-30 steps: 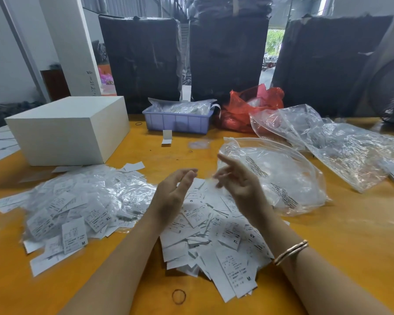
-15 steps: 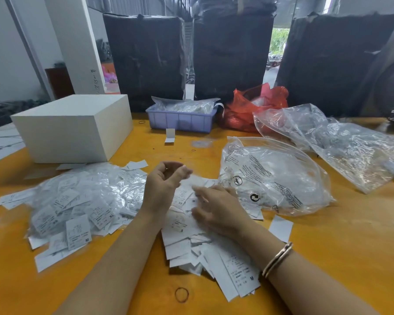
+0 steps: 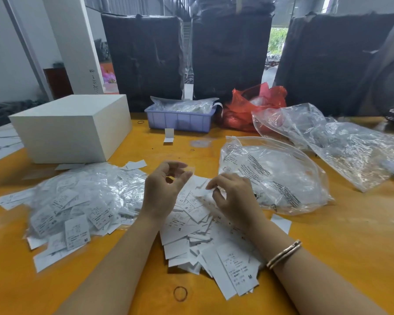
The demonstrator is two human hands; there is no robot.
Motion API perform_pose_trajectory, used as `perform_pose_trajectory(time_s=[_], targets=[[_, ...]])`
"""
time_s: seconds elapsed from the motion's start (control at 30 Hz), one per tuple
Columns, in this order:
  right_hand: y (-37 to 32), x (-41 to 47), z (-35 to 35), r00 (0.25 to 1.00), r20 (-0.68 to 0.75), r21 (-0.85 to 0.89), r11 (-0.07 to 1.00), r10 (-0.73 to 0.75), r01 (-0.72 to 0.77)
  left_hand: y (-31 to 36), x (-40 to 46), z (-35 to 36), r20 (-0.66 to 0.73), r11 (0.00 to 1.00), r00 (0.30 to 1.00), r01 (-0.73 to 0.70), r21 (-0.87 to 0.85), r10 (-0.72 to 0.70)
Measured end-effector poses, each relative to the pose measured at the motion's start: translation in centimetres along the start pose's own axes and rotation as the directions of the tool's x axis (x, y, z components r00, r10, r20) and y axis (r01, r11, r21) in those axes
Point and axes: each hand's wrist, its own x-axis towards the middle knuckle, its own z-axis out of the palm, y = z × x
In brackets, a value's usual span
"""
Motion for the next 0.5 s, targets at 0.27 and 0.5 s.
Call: perform_pose_trajectory(time_s=[0.27, 0.5], targets=[[0.6, 0.4, -1.3, 0.932, 0.074, 0.679, 0.667, 0.354, -0.307, 0.3, -0.4, 0.1, 0.078, 0.932, 0.973, -0.231, 0.281, 0.218], [-0.6, 0.4, -1.5, 0.957, -0.064, 0.824, 0.556, 0.281, -0.108, 0.3, -0.4, 0.1, 0.175, 0.928, 0.960, -0.258, 0.268, 0.217]])
